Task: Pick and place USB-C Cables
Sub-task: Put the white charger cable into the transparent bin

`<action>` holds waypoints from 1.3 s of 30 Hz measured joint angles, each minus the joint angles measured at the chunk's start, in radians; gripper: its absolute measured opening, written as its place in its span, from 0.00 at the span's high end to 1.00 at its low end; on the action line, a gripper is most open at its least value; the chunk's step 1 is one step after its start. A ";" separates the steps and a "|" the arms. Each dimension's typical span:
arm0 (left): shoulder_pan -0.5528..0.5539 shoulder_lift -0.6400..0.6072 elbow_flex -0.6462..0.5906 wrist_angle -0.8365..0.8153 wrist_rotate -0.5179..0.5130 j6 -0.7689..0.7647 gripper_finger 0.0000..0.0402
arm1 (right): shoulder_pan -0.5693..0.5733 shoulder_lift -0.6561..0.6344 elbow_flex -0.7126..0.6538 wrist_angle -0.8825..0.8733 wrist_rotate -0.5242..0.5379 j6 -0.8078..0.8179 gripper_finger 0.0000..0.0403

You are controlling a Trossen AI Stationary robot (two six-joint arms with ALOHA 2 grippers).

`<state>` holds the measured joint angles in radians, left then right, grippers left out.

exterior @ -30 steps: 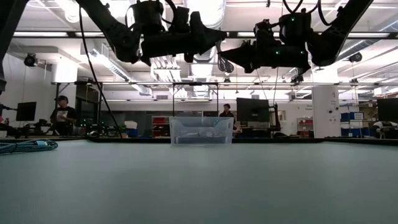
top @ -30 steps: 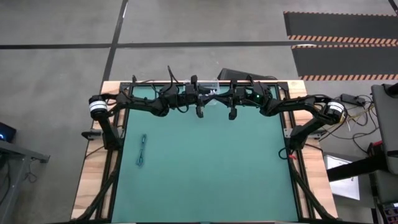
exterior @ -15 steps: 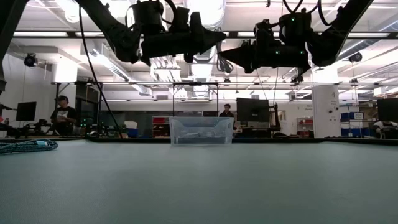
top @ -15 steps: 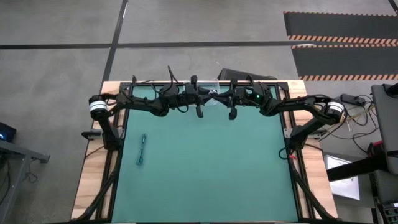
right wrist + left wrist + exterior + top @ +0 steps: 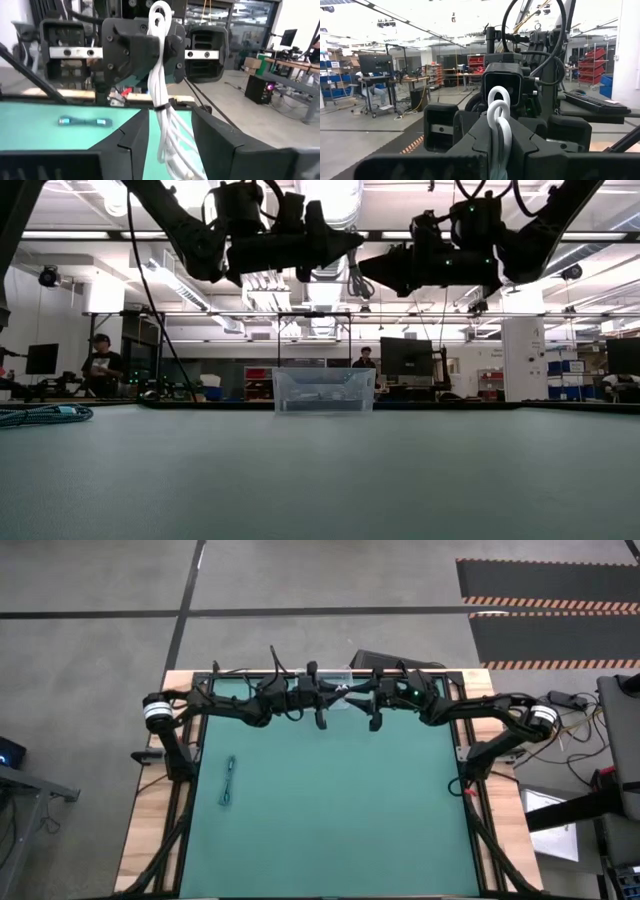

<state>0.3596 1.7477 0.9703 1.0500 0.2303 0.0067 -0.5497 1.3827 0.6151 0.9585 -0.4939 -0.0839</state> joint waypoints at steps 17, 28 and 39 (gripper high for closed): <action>0.021 -0.037 0.087 -0.332 -0.082 0.074 0.98 | -0.006 -0.235 0.000 -0.441 0.027 -0.240 0.68; 0.025 -0.037 0.395 -1.005 -0.213 0.328 0.98 | -0.006 -0.287 -0.005 -0.516 0.027 -0.248 0.70; 0.110 -0.034 0.488 -1.352 -0.232 0.400 0.98 | -0.006 -0.321 -0.007 -0.543 0.026 -0.248 0.72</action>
<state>0.4700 1.7142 1.4580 -0.3022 -0.0012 0.4071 -0.5552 1.0619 0.6079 0.4157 -0.4678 -0.3317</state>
